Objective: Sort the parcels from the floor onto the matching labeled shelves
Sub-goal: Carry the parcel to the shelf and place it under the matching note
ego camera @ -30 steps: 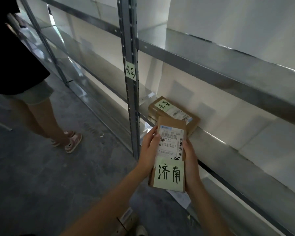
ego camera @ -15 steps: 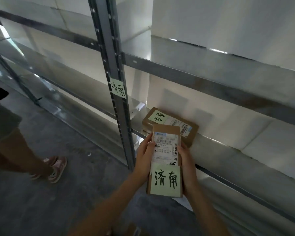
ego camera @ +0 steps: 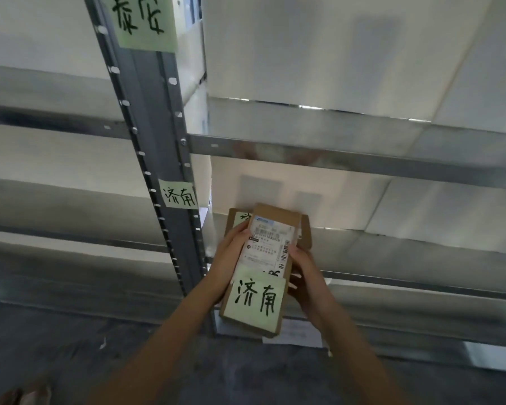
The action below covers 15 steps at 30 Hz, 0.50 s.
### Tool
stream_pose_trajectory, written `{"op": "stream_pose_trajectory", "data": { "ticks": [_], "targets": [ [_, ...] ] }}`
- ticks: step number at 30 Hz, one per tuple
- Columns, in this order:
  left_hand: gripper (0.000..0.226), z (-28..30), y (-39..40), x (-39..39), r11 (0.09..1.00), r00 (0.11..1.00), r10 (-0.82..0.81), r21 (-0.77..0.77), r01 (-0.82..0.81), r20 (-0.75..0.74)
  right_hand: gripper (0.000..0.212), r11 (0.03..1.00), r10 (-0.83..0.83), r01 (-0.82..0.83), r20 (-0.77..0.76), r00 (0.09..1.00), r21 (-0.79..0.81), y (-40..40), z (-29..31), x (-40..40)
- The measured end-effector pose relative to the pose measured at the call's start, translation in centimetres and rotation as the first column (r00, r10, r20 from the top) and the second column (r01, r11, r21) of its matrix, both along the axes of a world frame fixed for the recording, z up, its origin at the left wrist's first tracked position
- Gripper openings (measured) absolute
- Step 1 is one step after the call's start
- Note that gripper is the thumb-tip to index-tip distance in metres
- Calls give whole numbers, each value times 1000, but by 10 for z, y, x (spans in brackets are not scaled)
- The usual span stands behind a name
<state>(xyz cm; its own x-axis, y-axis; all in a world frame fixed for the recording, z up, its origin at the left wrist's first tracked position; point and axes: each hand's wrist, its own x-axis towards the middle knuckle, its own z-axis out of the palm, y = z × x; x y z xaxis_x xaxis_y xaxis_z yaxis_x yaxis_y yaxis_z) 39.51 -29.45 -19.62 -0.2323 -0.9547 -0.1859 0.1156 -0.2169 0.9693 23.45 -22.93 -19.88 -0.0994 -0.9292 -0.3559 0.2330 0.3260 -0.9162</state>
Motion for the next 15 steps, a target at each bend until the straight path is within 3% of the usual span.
{"op": "stream_pose_trajectory", "data": {
  "ticks": [6,10,15],
  "targets": [
    [36,12,5,4,999,998,36,-32,-38,-59,75,997,-42,39,-41,998,-74,1,15,11],
    [30,27,13,8,990,993,55,-121,-68,-107,68,989,-21,14,-46,999,-147,-3,33,14],
    [41,62,23,13,965,976,57,-240,-109,-212,63,968,-6,-17,-93,996,-249,-8,64,15]
  ]
}}
